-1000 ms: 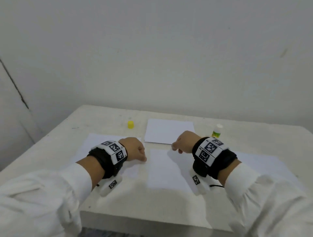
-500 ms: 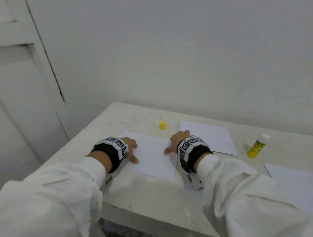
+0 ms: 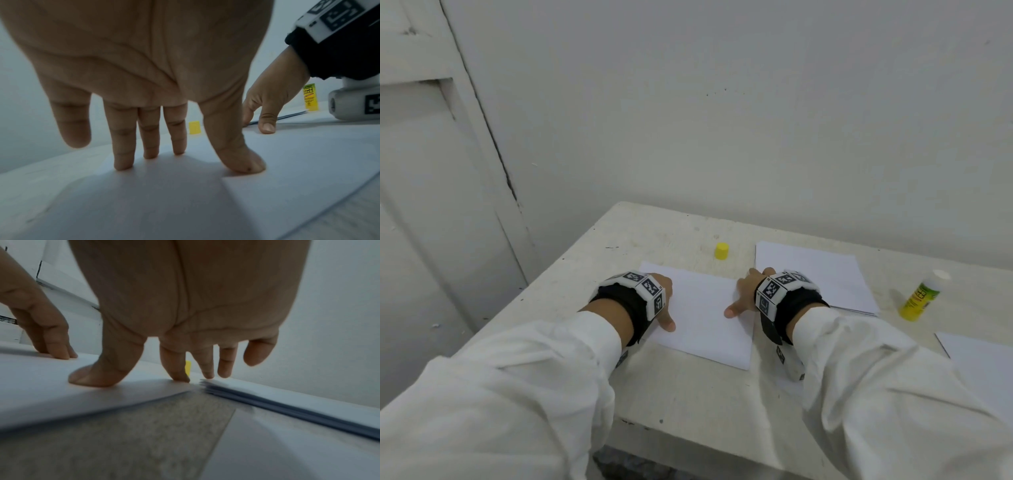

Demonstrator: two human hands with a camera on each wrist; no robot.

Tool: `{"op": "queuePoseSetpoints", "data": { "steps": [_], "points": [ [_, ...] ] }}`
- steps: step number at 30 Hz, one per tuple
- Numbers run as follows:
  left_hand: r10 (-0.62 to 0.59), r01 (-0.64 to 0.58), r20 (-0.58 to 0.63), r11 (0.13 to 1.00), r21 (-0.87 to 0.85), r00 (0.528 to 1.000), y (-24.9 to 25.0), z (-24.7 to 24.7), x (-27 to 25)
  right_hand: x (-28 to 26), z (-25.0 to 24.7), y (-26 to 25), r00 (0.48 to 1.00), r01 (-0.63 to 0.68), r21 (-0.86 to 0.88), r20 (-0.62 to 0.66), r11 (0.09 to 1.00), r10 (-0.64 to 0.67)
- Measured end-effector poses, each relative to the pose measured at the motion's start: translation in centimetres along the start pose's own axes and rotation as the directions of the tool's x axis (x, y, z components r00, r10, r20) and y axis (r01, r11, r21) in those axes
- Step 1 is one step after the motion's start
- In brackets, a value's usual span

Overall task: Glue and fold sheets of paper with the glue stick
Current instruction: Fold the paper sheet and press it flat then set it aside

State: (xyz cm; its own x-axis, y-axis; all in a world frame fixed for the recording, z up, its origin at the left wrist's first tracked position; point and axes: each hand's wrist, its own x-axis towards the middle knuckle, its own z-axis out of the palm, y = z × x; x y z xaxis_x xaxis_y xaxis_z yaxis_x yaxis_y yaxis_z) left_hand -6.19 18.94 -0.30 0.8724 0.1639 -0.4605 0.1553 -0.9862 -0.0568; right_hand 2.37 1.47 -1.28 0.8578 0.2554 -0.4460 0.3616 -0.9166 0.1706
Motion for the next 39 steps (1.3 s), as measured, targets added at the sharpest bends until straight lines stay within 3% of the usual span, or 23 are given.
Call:
{"op": "queuePoseSetpoints", "data": {
  "steps": [6, 10, 12, 14, 16, 17, 21, 24, 28, 31, 34, 36, 39],
  "points": [
    [-0.01, 0.01, -0.002, 1.0, 0.006, 1.0, -0.2, 0.2, 0.2, -0.4, -0.1, -0.7, 0.999, 0.003, 0.007, -0.048, 1.0, -0.003],
    [-0.005, 0.005, -0.007, 1.0, -0.002, 1.0, -0.3, 0.2, 0.3, -1.8, -1.0, -0.3, 0.995, 0.043, 0.23, -0.098, 0.972, -0.021],
    [-0.003, 0.003, -0.008, 1.0, -0.004, 1.0, -0.3, 0.2, 0.4, -2.4, -1.3, 0.2, 0.995, 0.048, 0.48, -0.105, 0.876, 0.003],
    [-0.002, 0.002, -0.003, 1.0, -0.007, 1.0, -0.3, 0.2, 0.4, -2.8, -1.6, 0.6, 0.993, 0.008, 0.691, -0.092, 0.723, 0.077],
    [0.001, -0.001, -0.009, 1.0, -0.009, 1.0, -0.4, 0.2, 0.5, -3.2, -1.9, 0.8, 0.985, -0.038, 0.805, -0.068, 0.592, 0.156],
    [0.003, -0.003, -0.012, 1.0, -0.013, 1.0, -0.4, 0.2, 0.5, -3.3, -2.0, 0.8, 0.985, -0.034, 0.814, -0.073, 0.58, 0.159],
    [-0.004, 0.003, -0.015, 1.0, -0.011, 1.0, -0.4, 0.3, 0.6, -3.9, -2.1, 0.8, 0.977, 0.002, 0.642, -0.164, 0.767, 0.134],
    [-0.005, 0.005, -0.017, 1.0, -0.01, 1.0, -0.3, 0.2, 0.8, -3.7, -1.7, 0.4, 0.967, -0.002, 0.585, -0.206, 0.811, 0.151],
    [-0.005, 0.005, -0.019, 1.0, -0.005, 1.0, -0.3, 0.2, 0.9, -4.2, -2.0, -0.3, 0.978, 0.03, 0.46, -0.198, 0.888, 0.07],
    [-0.011, 0.011, -0.03, 1.0, -0.004, 0.999, -0.3, 0.3, 0.9, -4.9, -2.0, -0.7, 0.955, 0.051, 0.467, -0.282, 0.883, 0.094],
    [-0.014, 0.014, -0.027, 1.0, -0.001, 1.0, -0.3, 0.2, 0.9, -5.5, -1.4, -0.6, 0.925, 0.079, 0.33, -0.375, 0.941, 0.054],
    [-0.014, 0.014, -0.024, 1.0, -0.002, 1.0, -0.3, 0.2, 0.9, -5.7, -1.6, -0.5, 0.91, 0.136, 0.369, -0.414, 0.919, 0.031],
    [-0.02, 0.02, -0.026, 1.0, 0.005, 0.999, -0.2, 0.3, 0.9, -5.8, -1.8, -0.2, 0.944, 0.185, 0.665, -0.324, 0.723, 0.056]
  ]
}}
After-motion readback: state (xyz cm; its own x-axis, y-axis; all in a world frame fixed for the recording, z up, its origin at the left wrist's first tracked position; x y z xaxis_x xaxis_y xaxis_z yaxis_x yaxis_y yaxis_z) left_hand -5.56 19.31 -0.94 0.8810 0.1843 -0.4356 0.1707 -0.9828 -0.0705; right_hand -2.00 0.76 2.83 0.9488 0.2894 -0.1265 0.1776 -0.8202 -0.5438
